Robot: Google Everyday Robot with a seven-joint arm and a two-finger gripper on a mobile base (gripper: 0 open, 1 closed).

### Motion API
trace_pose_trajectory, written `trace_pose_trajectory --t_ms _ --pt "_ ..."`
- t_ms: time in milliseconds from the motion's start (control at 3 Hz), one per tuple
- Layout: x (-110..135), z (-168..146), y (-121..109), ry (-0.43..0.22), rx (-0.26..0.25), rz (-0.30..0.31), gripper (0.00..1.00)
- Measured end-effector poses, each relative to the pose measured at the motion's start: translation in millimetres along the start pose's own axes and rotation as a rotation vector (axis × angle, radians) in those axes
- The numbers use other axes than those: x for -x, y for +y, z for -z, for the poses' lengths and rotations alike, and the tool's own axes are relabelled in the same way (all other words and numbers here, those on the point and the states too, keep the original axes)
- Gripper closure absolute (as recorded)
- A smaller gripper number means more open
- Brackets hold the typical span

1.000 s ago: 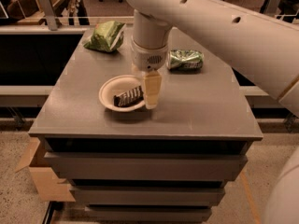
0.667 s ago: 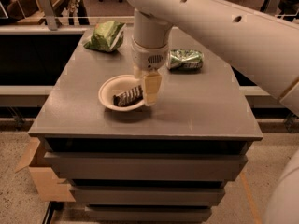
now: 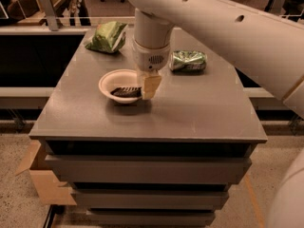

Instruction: Pick rxbar chocolate from paper bowl and place on counter

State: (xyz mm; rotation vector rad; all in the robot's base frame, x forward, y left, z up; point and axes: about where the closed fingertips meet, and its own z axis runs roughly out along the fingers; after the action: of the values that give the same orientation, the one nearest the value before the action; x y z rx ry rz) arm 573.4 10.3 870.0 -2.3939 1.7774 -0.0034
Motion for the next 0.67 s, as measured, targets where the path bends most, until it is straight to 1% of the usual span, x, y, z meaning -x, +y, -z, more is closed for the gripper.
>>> trace_pose_trajectory --t_ms 333,667 --pt "4.5 9.4 -2.2 0.012 -0.011 0.009 1.00" --pt "12.0 28.1 -4.2 0.038 -0.036 0.028 1.00"
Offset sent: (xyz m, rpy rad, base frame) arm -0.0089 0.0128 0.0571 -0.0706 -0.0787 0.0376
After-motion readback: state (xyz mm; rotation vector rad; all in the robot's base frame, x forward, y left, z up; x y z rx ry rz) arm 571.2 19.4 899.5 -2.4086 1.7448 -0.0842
